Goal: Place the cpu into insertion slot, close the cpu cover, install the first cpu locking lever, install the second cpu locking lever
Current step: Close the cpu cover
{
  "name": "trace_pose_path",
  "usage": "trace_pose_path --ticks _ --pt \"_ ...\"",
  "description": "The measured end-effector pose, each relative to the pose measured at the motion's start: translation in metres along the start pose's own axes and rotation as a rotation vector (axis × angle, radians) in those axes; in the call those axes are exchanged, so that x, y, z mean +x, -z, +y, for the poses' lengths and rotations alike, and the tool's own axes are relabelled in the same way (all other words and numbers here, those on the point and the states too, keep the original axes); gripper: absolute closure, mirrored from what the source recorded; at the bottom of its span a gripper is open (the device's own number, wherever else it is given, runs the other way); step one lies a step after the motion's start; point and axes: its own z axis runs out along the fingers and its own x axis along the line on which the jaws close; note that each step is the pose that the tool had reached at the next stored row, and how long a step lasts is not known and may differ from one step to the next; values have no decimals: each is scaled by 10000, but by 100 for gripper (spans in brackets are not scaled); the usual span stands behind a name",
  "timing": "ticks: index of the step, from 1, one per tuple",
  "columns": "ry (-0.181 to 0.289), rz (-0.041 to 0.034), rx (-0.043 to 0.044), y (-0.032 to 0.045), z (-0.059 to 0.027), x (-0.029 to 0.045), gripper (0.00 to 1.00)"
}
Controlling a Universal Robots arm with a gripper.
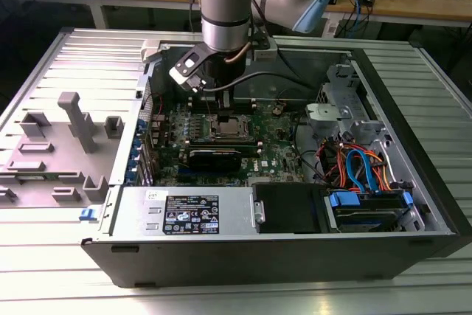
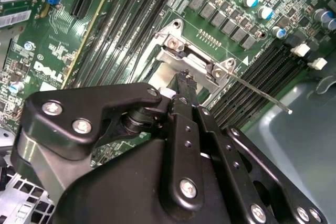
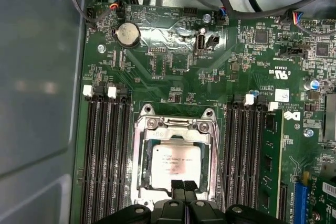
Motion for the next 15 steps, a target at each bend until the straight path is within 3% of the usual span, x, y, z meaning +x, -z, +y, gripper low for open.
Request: trace_pose_path --ticks 6,15 --pt "-2 4 -3 -8 -3 1 89" --pt "-1 5 3 -80 -84 10 89"
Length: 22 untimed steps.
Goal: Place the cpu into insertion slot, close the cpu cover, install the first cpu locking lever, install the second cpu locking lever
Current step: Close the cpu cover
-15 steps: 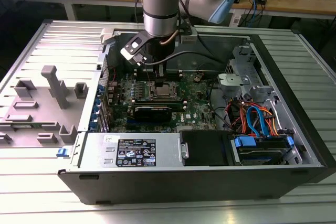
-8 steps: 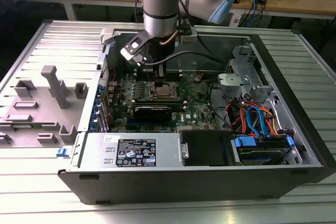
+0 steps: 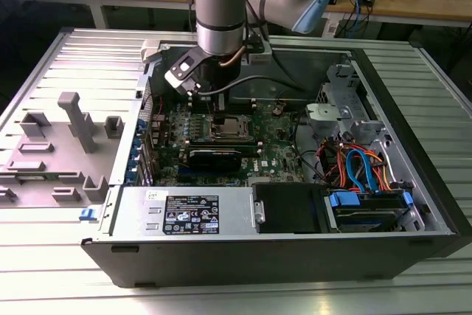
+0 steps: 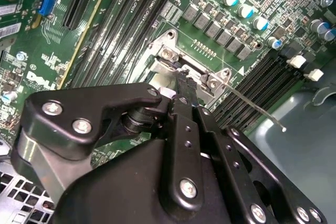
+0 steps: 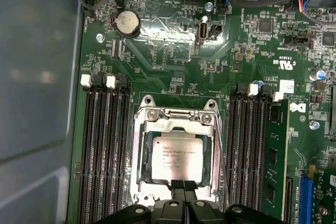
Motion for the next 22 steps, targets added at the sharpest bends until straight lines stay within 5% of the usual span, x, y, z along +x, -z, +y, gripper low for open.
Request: trace_pose_path --ticks 11,22 --pt "4 7 129 -124 -10 5 89" --pt "6 8 134 -113 8 3 89"
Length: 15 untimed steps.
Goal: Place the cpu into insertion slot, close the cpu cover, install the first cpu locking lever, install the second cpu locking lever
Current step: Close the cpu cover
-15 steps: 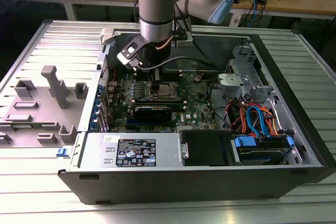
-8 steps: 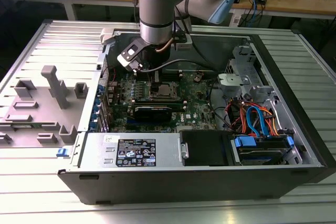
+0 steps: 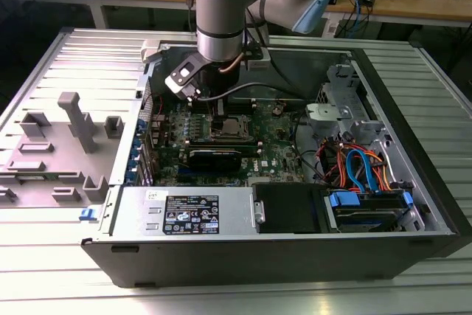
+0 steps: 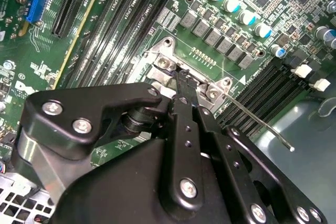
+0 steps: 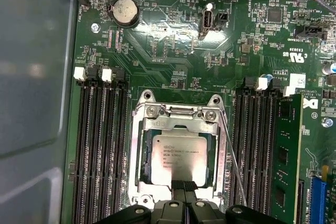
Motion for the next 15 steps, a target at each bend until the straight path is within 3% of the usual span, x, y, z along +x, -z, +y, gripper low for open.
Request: trace_pose_path --ticks 9,15 --pt "-2 -25 3 0 206 -14 89" --pt "8 -30 2 27 229 -16 89"
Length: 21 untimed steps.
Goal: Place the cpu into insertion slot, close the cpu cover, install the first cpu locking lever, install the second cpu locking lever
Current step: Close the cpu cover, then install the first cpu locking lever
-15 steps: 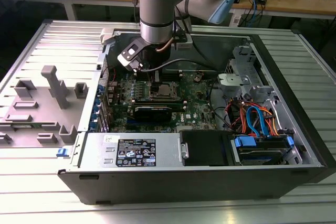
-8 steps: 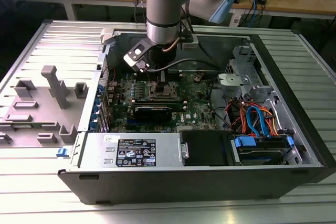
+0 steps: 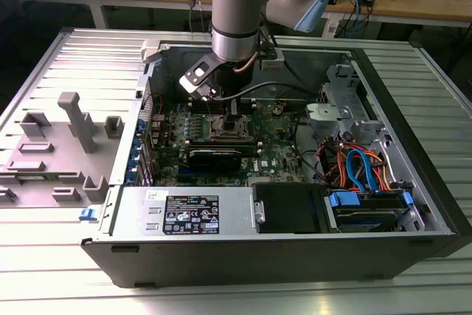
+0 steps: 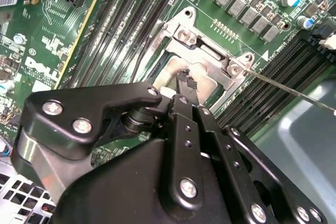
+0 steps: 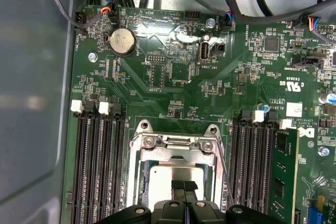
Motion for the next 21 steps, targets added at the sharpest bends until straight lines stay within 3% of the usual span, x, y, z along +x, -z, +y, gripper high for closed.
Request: trace_pose_path --ticks 5,21 --pt "17 2 -2 48 12 -2 89" --pt "22 -32 2 52 13 -3 89"
